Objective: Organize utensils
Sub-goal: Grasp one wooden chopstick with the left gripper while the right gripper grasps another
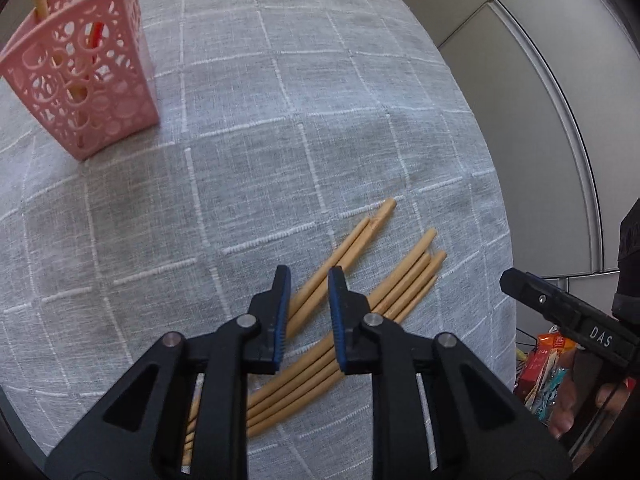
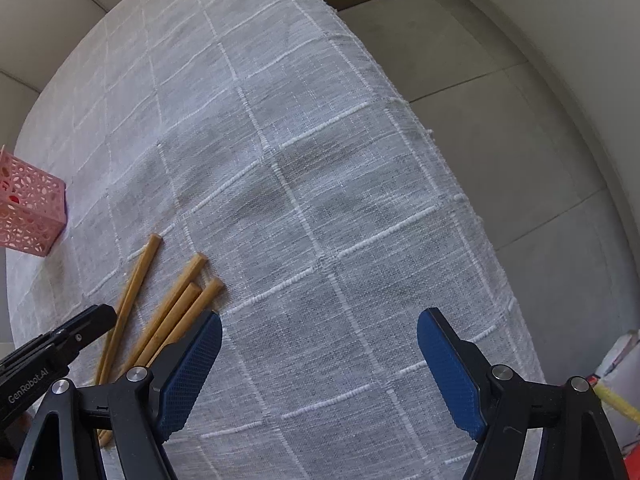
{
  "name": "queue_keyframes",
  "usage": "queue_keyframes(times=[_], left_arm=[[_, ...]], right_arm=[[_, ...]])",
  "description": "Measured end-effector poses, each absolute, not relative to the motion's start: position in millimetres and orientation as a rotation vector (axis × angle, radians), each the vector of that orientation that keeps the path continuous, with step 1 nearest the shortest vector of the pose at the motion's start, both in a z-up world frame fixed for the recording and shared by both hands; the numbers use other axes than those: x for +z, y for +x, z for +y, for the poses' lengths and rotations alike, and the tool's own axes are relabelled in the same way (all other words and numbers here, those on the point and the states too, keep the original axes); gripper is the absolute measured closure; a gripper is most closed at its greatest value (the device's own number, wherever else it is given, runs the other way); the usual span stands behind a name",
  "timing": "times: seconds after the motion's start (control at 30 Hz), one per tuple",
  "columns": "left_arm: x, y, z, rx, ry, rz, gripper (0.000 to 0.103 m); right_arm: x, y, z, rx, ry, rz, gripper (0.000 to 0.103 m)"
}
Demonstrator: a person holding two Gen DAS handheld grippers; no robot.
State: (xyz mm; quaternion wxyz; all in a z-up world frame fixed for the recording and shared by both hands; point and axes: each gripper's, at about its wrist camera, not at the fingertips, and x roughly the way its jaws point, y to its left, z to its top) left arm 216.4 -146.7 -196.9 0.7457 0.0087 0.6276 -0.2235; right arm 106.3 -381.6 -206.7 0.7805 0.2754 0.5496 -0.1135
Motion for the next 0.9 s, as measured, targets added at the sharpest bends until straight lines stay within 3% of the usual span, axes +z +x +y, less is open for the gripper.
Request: queue_keyframes(times=[0.9], left_arm=[[-211,234,-212,-0.521,0.272,1.311,0.087]], right_arm=[[-209,109,-381,-0.252,0.592,1.192,0.019]])
